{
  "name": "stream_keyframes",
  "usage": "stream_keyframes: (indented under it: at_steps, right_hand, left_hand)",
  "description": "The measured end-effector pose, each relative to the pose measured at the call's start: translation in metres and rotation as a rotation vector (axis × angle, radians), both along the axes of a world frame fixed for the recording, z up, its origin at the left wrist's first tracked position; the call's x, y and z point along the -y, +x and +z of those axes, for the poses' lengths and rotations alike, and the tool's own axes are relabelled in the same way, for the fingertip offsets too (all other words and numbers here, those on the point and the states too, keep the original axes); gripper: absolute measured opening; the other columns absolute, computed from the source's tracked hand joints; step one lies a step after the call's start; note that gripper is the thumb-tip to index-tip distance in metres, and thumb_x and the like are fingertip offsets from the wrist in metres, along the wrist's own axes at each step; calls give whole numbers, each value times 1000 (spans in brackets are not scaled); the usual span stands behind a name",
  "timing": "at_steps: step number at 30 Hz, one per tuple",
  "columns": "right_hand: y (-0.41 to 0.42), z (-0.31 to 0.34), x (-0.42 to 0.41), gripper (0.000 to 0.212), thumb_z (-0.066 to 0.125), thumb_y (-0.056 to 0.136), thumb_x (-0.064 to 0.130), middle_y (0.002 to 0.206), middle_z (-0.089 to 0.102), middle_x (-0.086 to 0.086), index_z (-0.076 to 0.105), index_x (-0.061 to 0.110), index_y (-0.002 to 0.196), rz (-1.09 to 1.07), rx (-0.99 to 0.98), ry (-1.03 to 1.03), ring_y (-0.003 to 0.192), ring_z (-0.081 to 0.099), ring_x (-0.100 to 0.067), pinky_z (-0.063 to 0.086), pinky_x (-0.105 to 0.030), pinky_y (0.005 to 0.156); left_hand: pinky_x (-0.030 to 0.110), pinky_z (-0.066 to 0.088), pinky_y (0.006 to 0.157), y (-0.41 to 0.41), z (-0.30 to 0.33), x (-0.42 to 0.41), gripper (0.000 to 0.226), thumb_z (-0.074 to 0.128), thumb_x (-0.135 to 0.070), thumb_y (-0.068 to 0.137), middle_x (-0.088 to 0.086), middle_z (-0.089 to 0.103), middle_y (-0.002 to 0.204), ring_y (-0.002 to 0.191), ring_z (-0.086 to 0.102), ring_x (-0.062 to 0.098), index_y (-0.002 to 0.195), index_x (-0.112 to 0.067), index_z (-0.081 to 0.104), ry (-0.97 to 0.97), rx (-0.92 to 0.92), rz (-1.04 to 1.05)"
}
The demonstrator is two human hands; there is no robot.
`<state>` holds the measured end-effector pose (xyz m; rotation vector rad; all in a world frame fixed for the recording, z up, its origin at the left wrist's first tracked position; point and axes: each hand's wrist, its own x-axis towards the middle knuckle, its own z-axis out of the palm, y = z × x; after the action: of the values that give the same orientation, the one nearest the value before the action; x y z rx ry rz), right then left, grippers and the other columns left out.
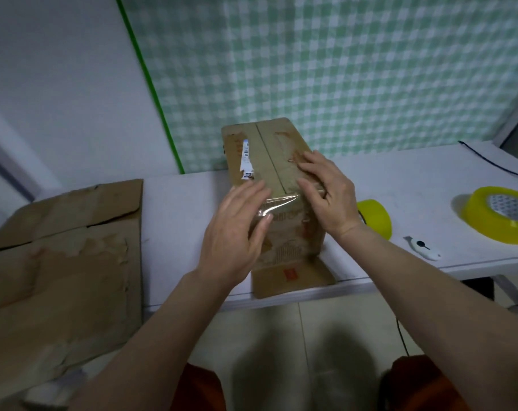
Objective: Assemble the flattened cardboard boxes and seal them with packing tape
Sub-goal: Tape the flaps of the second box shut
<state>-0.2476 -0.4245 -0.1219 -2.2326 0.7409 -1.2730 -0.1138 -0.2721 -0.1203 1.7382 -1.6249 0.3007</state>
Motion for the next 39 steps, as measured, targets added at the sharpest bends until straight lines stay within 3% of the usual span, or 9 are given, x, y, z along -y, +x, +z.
stream_keyframes:
  at_steps: [4,9,13,16,20,25,30,35,39]
  right_hand:
    - [-11,-2,18,58,59,82,49,137,53,-11,63,6,121,99,-128,-138,135,41,-25,30,-31,113]
    - [-20,3,22,74,63,72,62,147,42,-2,55,20,132,159,-263,-93,141,30,-17,24,-33,116]
    - [-23,25,8,102,38,62,89,150,38,-3,47,22,139,19,-544,-239,143,25,-25,15,-39,118]
    - [-1,47,-18,102,23,66,89,149,39,-3,46,22,139,-39,-682,-284,143,23,-23,10,-40,119]
    - [20,46,-33,98,13,68,86,156,26,3,26,31,148,-50,-815,-248,145,17,-19,13,-38,119]
    - [16,54,-32,96,37,68,81,157,21,1,18,35,150,10,-926,-235,146,13,-21,10,-39,119]
    - [30,58,-53,96,31,67,84,155,27,1,31,31,146,-83,-803,-111,145,17,-19,8,-38,119]
    - [32,53,-61,92,45,62,80,150,39,0,45,30,139,-118,-685,-74,141,26,-20,12,-38,118]
    - [40,45,-73,82,52,72,76,148,40,2,46,29,139,-237,-638,-88,141,25,-20,1,-40,117]
  left_hand:
    - [6,20,104,7,3,4,36,53,-35,93,5,50,134,126,39,15,124,-20,63,-20,-104,21]
    - [23,28,104,15,6,5,54,64,-46,83,1,50,136,128,38,14,129,-18,56,52,-121,24]
    - [24,27,109,24,8,0,66,77,-38,77,2,46,142,134,36,16,133,-15,51,110,-118,-29]
    - [36,29,113,33,6,-3,71,80,-36,75,3,35,150,138,31,21,137,-21,48,130,-110,-46]
    - [47,31,113,39,5,-9,91,81,-35,73,-5,27,156,138,33,17,148,-29,30,210,-63,-37]
    - [37,39,109,50,12,-14,104,82,-22,73,-13,20,158,139,32,12,152,-33,16,303,-129,-80]
    - [22,44,92,54,14,-19,102,80,-11,74,-25,15,156,129,43,7,151,-38,18,323,-226,-171]
    - [15,49,71,61,13,-17,92,65,6,80,-42,11,143,81,65,10,148,-41,25,353,-321,-213]
    - [13,47,67,63,13,-17,91,47,16,80,-50,9,135,71,62,-1,149,-39,27,343,-350,-215]
